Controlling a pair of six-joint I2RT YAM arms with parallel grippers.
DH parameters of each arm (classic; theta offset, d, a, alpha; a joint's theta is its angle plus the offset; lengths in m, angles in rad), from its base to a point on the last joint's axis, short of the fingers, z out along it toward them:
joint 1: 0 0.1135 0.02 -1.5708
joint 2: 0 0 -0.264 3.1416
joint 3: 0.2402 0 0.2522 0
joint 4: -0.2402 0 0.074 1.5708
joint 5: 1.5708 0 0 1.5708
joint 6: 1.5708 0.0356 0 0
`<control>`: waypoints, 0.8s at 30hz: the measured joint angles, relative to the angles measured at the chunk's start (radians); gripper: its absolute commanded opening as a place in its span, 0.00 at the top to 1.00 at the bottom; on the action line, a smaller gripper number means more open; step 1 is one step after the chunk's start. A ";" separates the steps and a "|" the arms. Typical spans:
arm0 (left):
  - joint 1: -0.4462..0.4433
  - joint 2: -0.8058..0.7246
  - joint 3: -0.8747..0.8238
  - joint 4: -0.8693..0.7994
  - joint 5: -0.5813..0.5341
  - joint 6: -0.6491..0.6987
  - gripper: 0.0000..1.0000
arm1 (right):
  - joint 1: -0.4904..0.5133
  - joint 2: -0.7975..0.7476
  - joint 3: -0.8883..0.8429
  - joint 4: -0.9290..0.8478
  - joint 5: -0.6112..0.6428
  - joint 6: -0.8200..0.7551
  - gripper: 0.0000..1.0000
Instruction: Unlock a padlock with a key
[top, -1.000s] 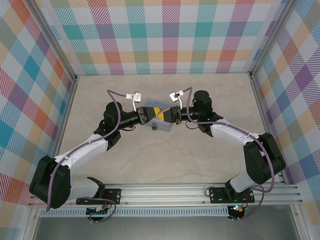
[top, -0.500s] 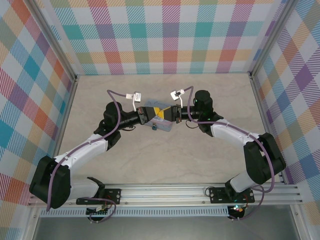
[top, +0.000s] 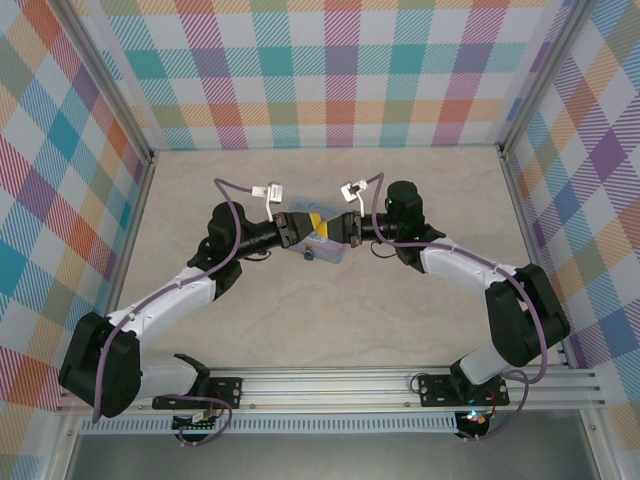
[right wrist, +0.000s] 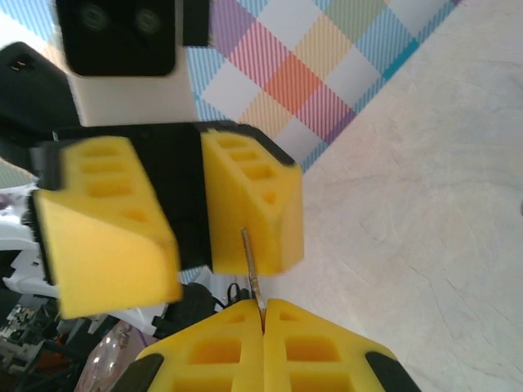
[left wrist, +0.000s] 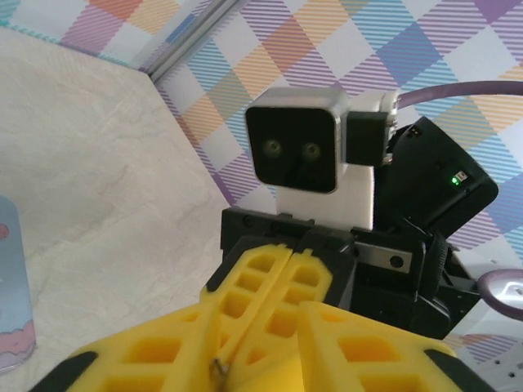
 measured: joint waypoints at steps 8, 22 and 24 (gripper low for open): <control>0.120 -0.071 -0.001 -0.115 -0.035 0.010 0.22 | -0.042 0.001 0.000 -0.166 0.098 -0.072 0.98; 0.219 -0.127 -0.345 -0.160 -0.072 0.110 0.13 | -0.097 0.226 0.041 -0.196 0.229 -0.087 0.97; 0.212 -0.093 -0.373 -0.117 -0.067 0.153 0.11 | -0.101 0.247 0.056 -0.182 0.237 -0.086 0.97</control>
